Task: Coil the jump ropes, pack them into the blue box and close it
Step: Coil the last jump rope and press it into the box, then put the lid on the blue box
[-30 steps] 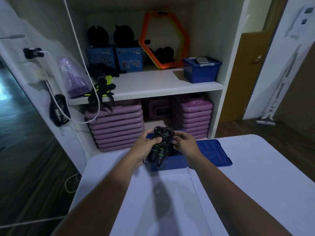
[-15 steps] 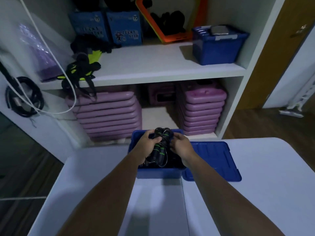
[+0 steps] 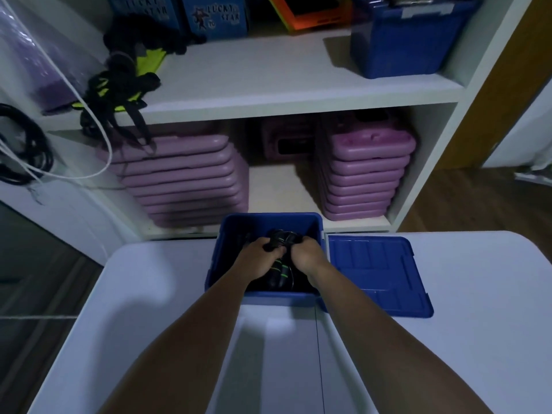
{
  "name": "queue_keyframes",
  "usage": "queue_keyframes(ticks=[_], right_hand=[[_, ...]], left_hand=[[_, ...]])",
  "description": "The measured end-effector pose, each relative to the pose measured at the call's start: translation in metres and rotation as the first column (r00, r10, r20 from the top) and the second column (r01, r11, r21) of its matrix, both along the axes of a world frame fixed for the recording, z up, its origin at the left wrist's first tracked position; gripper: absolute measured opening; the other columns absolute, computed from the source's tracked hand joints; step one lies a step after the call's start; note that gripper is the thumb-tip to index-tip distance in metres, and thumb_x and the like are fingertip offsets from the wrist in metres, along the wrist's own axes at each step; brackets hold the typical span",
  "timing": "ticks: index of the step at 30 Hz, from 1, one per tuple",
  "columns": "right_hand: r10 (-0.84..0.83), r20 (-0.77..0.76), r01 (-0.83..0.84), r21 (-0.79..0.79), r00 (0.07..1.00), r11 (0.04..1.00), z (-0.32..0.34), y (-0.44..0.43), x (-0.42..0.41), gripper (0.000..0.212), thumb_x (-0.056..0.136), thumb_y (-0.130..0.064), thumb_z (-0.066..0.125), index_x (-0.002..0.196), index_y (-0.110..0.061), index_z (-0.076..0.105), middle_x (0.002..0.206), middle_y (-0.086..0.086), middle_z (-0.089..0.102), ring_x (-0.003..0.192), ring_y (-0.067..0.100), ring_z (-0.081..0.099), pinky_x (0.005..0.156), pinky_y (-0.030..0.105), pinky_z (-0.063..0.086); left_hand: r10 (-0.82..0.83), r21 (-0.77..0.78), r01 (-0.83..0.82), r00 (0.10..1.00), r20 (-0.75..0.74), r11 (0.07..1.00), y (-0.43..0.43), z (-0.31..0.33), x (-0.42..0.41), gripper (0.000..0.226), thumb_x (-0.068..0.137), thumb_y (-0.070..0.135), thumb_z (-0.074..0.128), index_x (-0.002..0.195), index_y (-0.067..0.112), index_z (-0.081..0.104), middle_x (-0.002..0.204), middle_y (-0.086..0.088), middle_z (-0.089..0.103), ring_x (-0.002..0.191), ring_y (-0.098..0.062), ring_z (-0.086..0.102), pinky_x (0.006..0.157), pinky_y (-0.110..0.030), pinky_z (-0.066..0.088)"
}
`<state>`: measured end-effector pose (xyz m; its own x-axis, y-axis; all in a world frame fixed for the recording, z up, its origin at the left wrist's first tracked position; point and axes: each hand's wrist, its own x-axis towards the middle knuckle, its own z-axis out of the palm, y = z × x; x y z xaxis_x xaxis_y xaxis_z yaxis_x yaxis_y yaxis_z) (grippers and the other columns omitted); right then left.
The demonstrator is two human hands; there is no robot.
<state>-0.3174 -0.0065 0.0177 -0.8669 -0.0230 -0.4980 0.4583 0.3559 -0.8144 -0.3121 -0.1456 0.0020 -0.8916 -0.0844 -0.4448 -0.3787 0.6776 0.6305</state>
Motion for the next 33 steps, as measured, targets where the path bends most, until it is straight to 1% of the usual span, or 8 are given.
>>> queue_keyframes(ticks=[4, 8, 10, 15, 18, 21, 28, 33], right_hand=[[-0.027, -0.040, 0.026, -0.013, 0.999, 1.000, 0.005, 0.012, -0.002, 0.028, 0.090, -0.004, 0.040, 0.106, -0.004, 0.063, 0.100, 0.014, 0.064, 0.092, 0.030, 0.062, 0.079, 0.036, 0.052], [-0.199, -0.054, 0.180, -0.242, 0.979, 0.953, 0.011, 0.037, -0.005, 0.023, 0.095, -0.004, 0.045, 0.093, -0.009, 0.066, 0.094, 0.009, 0.068, 0.088, 0.022, 0.065, 0.091, 0.039, 0.056], [-0.250, -0.076, 0.221, -0.276, 0.965, 0.936, 0.015, 0.056, -0.004, 0.023, 0.098, -0.005, 0.044, 0.090, -0.010, 0.066, 0.087, 0.007, 0.069, 0.078, 0.019, 0.065, 0.080, 0.034, 0.058], [-0.336, -0.157, 0.338, -0.013, 0.929, 0.941, -0.002, 0.123, 0.000, 0.027, 0.096, -0.011, 0.044, 0.077, -0.014, 0.063, 0.074, 0.004, 0.064, 0.060, 0.017, 0.054, 0.056, 0.031, 0.045], [-0.254, -0.160, 0.294, 0.323, 0.954, 0.899, -0.020, 0.162, 0.016, 0.026, 0.098, -0.014, 0.041, 0.083, -0.008, 0.061, 0.076, 0.006, 0.057, 0.063, 0.021, 0.053, 0.058, 0.030, 0.041], [-0.238, -0.083, 0.250, 0.444, 0.968, 0.861, -0.045, 0.193, 0.035, 0.027, 0.098, -0.011, 0.043, 0.118, 0.000, 0.058, 0.109, 0.017, 0.062, 0.099, 0.036, 0.061, 0.072, 0.031, 0.041], [-0.325, -0.079, 0.328, 0.408, 0.942, 0.852, -0.068, 0.219, 0.052, 0.039, 0.094, -0.003, 0.043, 0.132, 0.000, 0.050, 0.124, 0.020, 0.060, 0.109, 0.037, 0.058, 0.076, 0.030, 0.042], [-0.367, 0.003, 0.335, 0.400, 0.930, 0.853, -0.069, 0.229, 0.050, 0.039, 0.096, -0.007, 0.040, 0.133, 0.002, 0.048, 0.131, 0.020, 0.057, 0.115, 0.037, 0.055, 0.081, 0.031, 0.042]], left_hand=[[0.004, 0.016, -0.004, 0.999, 0.044, 1.000, -0.007, 0.007, 0.003, 0.060, 0.074, 0.072, 0.060, 0.110, 0.024, 0.066, 0.105, 0.000, 0.070, 0.095, -0.018, 0.066, 0.092, -0.036, 0.051], [0.050, -0.098, -0.062, 0.990, -0.129, 0.993, -0.002, 0.028, -0.002, 0.050, 0.089, 0.059, 0.059, 0.115, 0.017, 0.062, 0.107, 0.001, 0.064, 0.101, -0.021, 0.061, 0.087, -0.032, 0.045], [0.026, -0.150, -0.063, 0.971, -0.236, 0.987, 0.010, 0.043, -0.007, 0.038, 0.094, 0.049, 0.058, 0.115, 0.017, 0.061, 0.102, 0.003, 0.062, 0.098, -0.020, 0.060, 0.081, -0.029, 0.041], [-0.031, 0.014, 0.040, 0.917, -0.397, 0.999, 0.074, 0.065, -0.012, 0.010, 0.093, 0.022, 0.057, 0.092, 0.018, 0.065, 0.080, -0.002, 0.070, 0.071, -0.018, 0.064, 0.065, -0.028, 0.046], [-0.069, 0.145, 0.111, 0.961, -0.266, 0.983, 0.123, 0.062, -0.010, 0.014, 0.095, 0.014, 0.050, 0.099, 0.016, 0.064, 0.083, -0.010, 0.070, 0.070, -0.028, 0.070, 0.064, -0.037, 0.058], [-0.078, 0.262, 0.066, 0.996, 0.034, 0.963, 0.166, 0.035, -0.010, 0.029, 0.097, 0.008, 0.047, 0.126, 0.013, 0.050, 0.102, -0.014, 0.062, 0.081, -0.029, 0.067, 0.080, -0.044, 0.061], [0.140, 0.246, -0.228, 0.934, 0.329, 0.942, 0.196, -0.018, -0.005, 0.068, 0.100, 0.003, 0.045, 0.156, 0.004, 0.007, 0.155, -0.013, 0.036, 0.118, -0.032, 0.059, 0.091, -0.039, 0.057], [0.248, 0.106, -0.284, 0.931, 0.266, 0.953, 0.204, -0.031, -0.005, 0.077, 0.099, 0.013, 0.047, 0.156, 0.004, -0.004, 0.147, -0.013, 0.044, 0.093, -0.025, 0.060, 0.090, -0.040, 0.058]])
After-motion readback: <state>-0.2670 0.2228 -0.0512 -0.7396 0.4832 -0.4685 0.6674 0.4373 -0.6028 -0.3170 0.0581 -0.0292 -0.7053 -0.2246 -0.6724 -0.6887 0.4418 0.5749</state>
